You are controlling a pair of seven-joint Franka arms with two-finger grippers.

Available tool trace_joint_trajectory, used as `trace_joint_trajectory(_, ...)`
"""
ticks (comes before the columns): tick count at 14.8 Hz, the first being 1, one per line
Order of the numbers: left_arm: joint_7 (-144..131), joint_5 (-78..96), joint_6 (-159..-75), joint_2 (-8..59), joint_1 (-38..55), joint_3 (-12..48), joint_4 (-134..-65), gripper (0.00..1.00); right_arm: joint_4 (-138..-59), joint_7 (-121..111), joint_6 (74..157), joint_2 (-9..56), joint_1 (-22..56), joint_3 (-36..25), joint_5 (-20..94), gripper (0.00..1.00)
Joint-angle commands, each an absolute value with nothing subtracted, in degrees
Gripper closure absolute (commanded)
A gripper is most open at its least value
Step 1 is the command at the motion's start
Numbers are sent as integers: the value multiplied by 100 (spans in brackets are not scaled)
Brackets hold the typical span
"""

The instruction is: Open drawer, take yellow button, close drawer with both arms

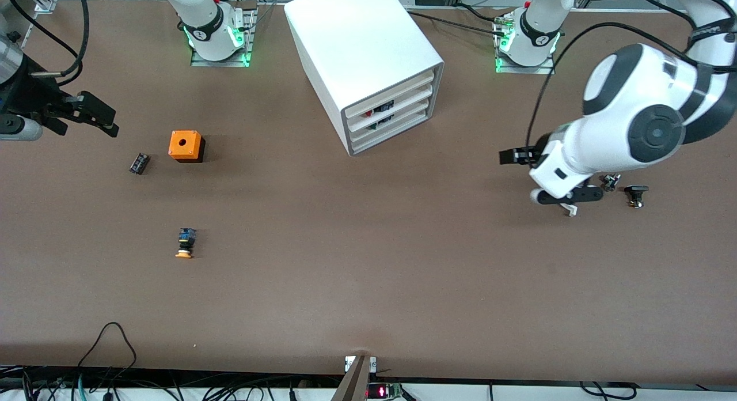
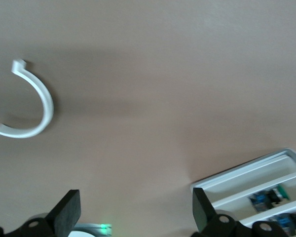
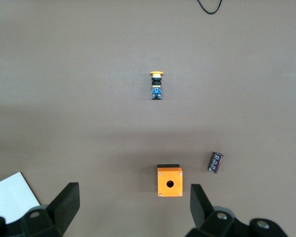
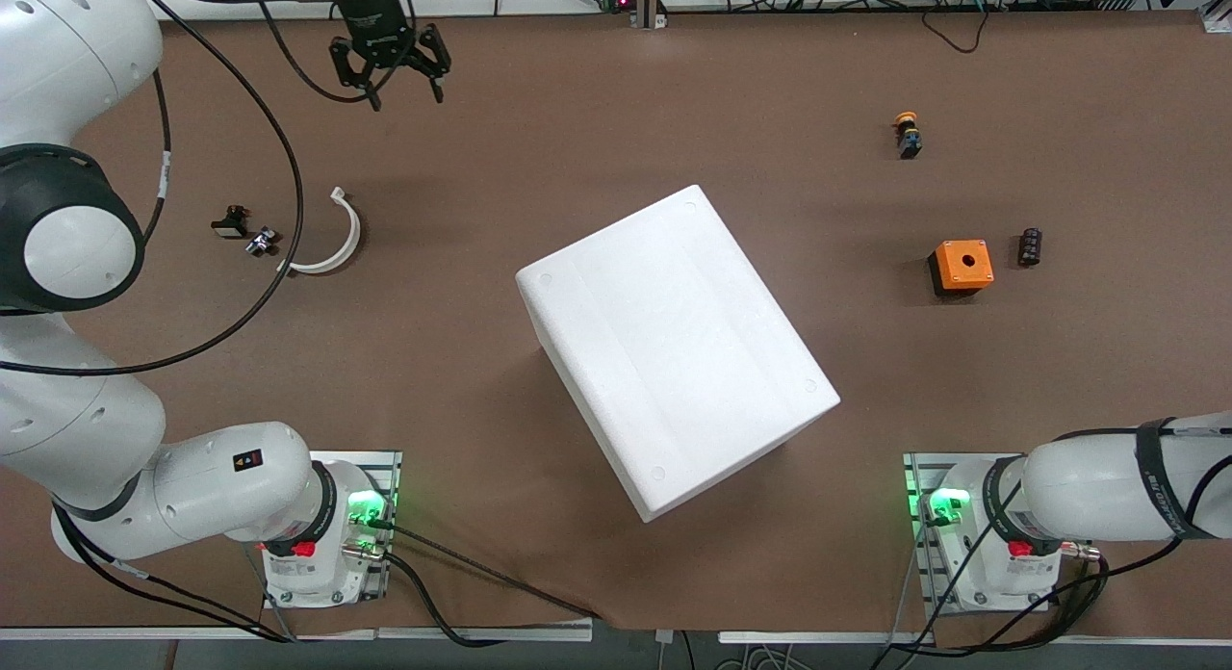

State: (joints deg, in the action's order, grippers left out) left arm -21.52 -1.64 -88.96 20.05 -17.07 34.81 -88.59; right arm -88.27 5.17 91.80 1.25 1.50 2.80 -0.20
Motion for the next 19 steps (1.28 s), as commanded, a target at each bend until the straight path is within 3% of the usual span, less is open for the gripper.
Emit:
trace_joint_trajectory(1,-892,-176,-8798,1530,-935,2351,-8921,1,-8807,395,9053,9,123,290,-88,1)
trace_joint_trajectory(4,-134,-176,-8998,1171,-450,1392,-9139,1,-8807,387,9053,9,123,325,-97,1)
trace_joint_trajectory(6,-123,-176,-9709,732,-72,793,-9560,1,-8807,299,9044,-17,123,325,-140,1)
trace_joint_trajectory(10,-106,-158,-10151,-60,-35,493,-10326,0,-8807,360,8904,-53,123,325,-176,1)
trace_joint_trajectory(14,-79,132,-9388,105,-123,475,-9828,0,-8798,396,8912,-53,123,325,-176,1)
trace_joint_trajectory(19,43,132,-9360,105,-158,475,-9677,0,-8754,404,8956,-44,132,334,-167,1)
